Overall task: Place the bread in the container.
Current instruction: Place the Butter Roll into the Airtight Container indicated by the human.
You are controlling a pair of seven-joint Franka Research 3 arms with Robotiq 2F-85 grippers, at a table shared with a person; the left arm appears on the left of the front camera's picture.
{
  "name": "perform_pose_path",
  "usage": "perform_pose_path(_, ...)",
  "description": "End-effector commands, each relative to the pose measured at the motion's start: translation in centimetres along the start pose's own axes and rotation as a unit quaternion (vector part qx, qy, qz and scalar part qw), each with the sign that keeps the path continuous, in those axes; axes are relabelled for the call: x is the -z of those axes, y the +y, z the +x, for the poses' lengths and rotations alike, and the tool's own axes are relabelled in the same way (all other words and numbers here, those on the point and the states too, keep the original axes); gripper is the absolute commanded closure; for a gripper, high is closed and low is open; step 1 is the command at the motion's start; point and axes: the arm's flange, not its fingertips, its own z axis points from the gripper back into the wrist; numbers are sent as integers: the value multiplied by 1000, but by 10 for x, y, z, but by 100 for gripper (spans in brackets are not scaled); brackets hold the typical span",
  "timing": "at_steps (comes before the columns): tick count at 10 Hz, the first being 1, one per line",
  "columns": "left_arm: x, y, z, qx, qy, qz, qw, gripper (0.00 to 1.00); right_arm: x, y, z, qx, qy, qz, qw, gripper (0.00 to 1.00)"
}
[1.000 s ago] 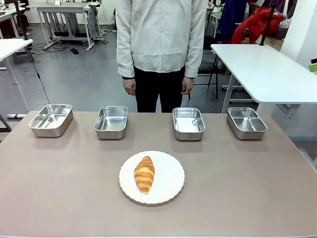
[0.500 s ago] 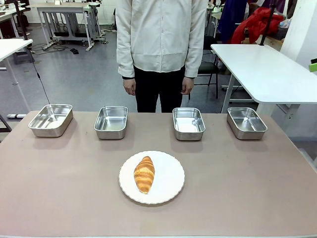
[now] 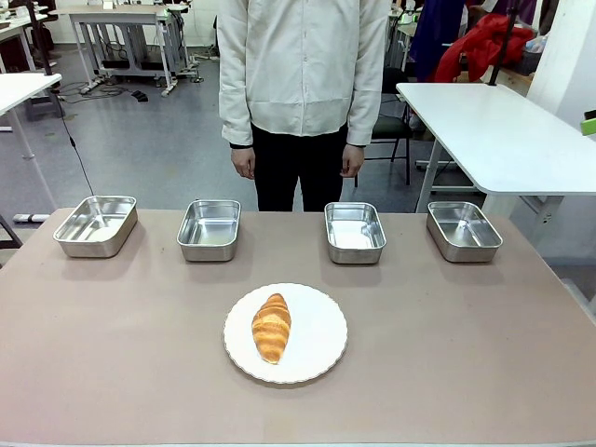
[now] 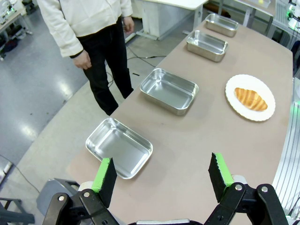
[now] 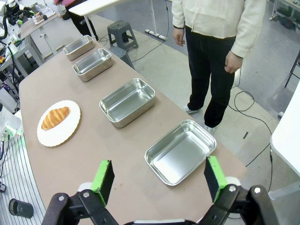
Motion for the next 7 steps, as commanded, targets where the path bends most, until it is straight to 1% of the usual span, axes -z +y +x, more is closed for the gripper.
perform_pose_path(1, -1, -1, 0, 7, -2, -2, 1000, 0, 0, 0, 1, -1, -2, 0, 1000, 0)
perform_pose_path(7, -1, -1, 0, 7, -2, -2, 1000, 0, 0, 0, 1, -1, -2, 0, 1000, 0)
